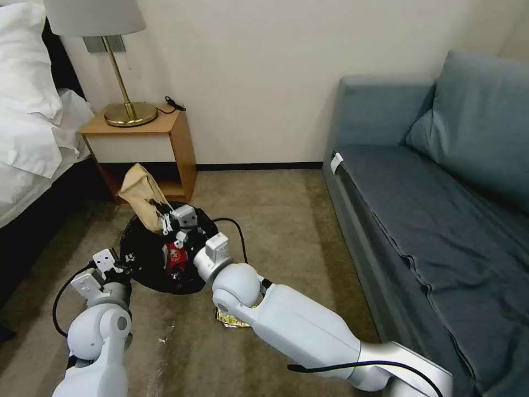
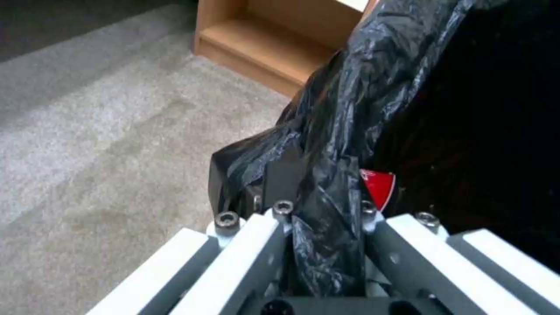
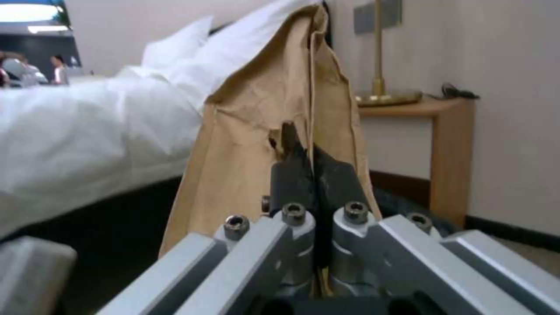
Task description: Pick up the trash bin, then pick up the garbage on the floor and place it into the trash bin.
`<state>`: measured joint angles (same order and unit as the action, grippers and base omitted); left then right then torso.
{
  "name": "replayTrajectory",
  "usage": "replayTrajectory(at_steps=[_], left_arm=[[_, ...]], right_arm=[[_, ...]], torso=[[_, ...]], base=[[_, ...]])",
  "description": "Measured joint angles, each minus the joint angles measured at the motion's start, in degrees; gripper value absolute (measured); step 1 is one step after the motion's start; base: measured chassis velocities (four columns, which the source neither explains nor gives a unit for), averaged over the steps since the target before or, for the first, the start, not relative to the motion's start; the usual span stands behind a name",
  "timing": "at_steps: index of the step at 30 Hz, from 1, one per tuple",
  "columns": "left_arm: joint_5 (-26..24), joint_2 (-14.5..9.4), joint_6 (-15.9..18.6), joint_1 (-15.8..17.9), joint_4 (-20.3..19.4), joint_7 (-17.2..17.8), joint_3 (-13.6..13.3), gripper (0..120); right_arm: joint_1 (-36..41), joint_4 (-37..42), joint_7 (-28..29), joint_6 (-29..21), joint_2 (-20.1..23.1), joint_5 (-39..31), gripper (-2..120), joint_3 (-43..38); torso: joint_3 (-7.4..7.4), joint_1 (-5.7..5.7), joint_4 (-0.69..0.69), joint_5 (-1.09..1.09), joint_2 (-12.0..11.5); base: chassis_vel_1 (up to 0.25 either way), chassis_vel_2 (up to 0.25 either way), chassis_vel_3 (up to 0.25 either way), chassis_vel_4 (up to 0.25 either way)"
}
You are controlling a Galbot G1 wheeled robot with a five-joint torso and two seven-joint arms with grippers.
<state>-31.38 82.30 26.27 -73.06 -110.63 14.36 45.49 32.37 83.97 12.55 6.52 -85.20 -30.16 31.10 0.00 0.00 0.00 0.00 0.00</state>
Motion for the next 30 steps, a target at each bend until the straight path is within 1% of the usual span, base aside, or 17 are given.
replayTrajectory(at_steps=[4, 6, 8, 9, 10, 11, 13, 14, 15, 16, 17, 19, 21, 23, 27, 29, 30], left_arm=[[-0.1, 0.1, 0.1, -0.3, -0.2, 0.4, 0.1, 1], [-0.3, 0.1, 0.2, -0.3, -0.2, 0.6, 0.1, 1], [-0.6, 0.1, 0.5, -0.2, -0.3, 0.9, 0.1, 1], [-0.6, 0.1, 0.5, -0.2, -0.3, 0.9, 0.1, 1], [-0.8, 0.1, 0.7, -0.2, -0.3, 1.1, 0.1, 1], [-0.8, 0.1, 0.7, -0.2, -0.3, 1.1, 0.1, 1], [-0.8, 0.1, 0.8, -0.1, -0.3, 1.4, 0.1, 1], [-0.8, 0.2, 0.8, 0.0, -0.2, 1.4, -0.1, 1], [-0.8, 0.2, 0.8, 0.0, -0.2, 1.4, -0.1, 1], [-0.7, 0.3, 0.8, 0.0, -0.1, 1.5, -0.2, 1], [-0.7, 0.3, 0.8, 0.0, -0.1, 1.5, -0.2, 1], [-0.7, 0.4, 0.9, 0.0, 0.0, 1.5, -0.2, 1], [-0.6, 0.4, 0.9, 0.0, 0.0, 1.5, -0.2, 1], [-0.6, 0.4, 0.9, 0.0, 0.0, 1.6, -0.1, 1], [-0.6, 0.3, 0.9, -0.1, 0.0, 1.6, 0.0, 1], [-0.9, 0.3, 0.9, -0.2, 0.0, 1.6, 0.0, 1], [-0.9, 0.3, 0.9, -0.2, 0.0, 1.6, 0.0, 1]], right_arm=[[1.2, -1.0, 0.1, -0.2, 0.2, 1.1, 0, -0.3], [1.4, -1.0, 0.1, -0.6, 0.3, 1.3, 4, -0.3], [1.9, -1.1, 0.5, -1.0, 0.4, 1.8, 14, -0.4], [1.9, -1.1, 0.5, -1.0, 0.4, 1.8, 14, -0.4], [2.1, -1.1, 0.6, -1.1, 0.5, 1.9, 22, -0.5], [2.1, -1.1, 0.6, -1.1, 0.5, 1.9, 22, -0.5], [2.5, -1.1, 0.7, -1.2, 0.6, 2.0, 30, -0.6], [2.7, -1.1, 0.7, -1.2, 0.6, 2.2, 37, -0.6], [2.7, -1.1, 0.7, -1.2, 0.6, 2.2, 37, -0.6], [2.7, -1.1, 0.6, -1.2, 0.5, 2.2, 43, -0.6], [2.7, -1.1, 0.6, -1.2, 0.5, 2.2, 43, -0.6], [2.7, -1.0, 0.6, -1.2, 0.3, 2.2, 55, -0.6], [2.6, -1.0, 0.6, -1.2, 0.3, 2.2, 58, -0.6], [2.2, -0.8, 0.4, -1.2, 0.2, 2.2, 71, -1.2], [1.8, -0.7, 0.3, -1.2, 0.1, 2.2, 79, -2.3], [1.1, -0.4, 0.3, -1.6, 0.1, 2.0, 90, -4.1], [1.1, -0.4, 0.3, -1.6, 0.1, 2.0, 90, -4.1]], torso=[[0.00, 0.00, 0.00, 0.00, 0.0], [0.00, 0.00, 0.01, 0.00, 0.0], [0.00, 0.00, 0.00, 0.00, 0.0], [0.00, 0.00, 0.00, 0.00, 0.0], [0.00, 0.00, 0.00, 0.00, 0.0], [0.00, 0.00, 0.00, 0.00, 0.0], [0.00, 0.00, 0.00, 0.00, 0.0], [0.00, 0.00, 0.00, 0.00, 0.0], [0.00, 0.00, 0.00, 0.00, 0.0], [0.00, 0.00, 0.00, 0.00, 0.0], [0.00, 0.00, 0.00, 0.00, 0.0], [0.00, 0.00, 0.00, 0.00, 0.0], [0.00, 0.00, 0.01, 0.00, 0.0], [0.00, 0.00, 0.01, 0.00, 0.0], [0.00, 0.00, 0.01, 0.00, 0.0], [0.00, 0.00, 0.01, 0.00, 0.0], [0.00, 0.00, 0.01, 0.00, 0.0]], base=[[0.000, 0.000, 0.000, 0.000], [0.000, 0.000, 0.000, 0.000], [0.000, 0.000, 0.000, 0.000], [0.000, 0.000, 0.000, 0.000], [0.000, 0.000, 0.000, 0.000], [0.000, 0.000, 0.000, 0.000], [0.000, 0.000, 0.000, 0.000], [0.000, 0.000, 0.000, 0.000], [0.000, 0.000, 0.000, 0.000], [0.000, 0.000, 0.000, 0.000], [0.000, 0.000, 0.000, 0.000], [0.000, 0.000, 0.000, 0.000], [0.000, 0.000, 0.000, 0.000], [0.000, 0.000, 0.000, 0.000], [0.000, 0.000, 0.000, 0.000], [0.000, 0.000, 0.000, 0.000], [0.000, 0.000, 0.000, 0.000]])
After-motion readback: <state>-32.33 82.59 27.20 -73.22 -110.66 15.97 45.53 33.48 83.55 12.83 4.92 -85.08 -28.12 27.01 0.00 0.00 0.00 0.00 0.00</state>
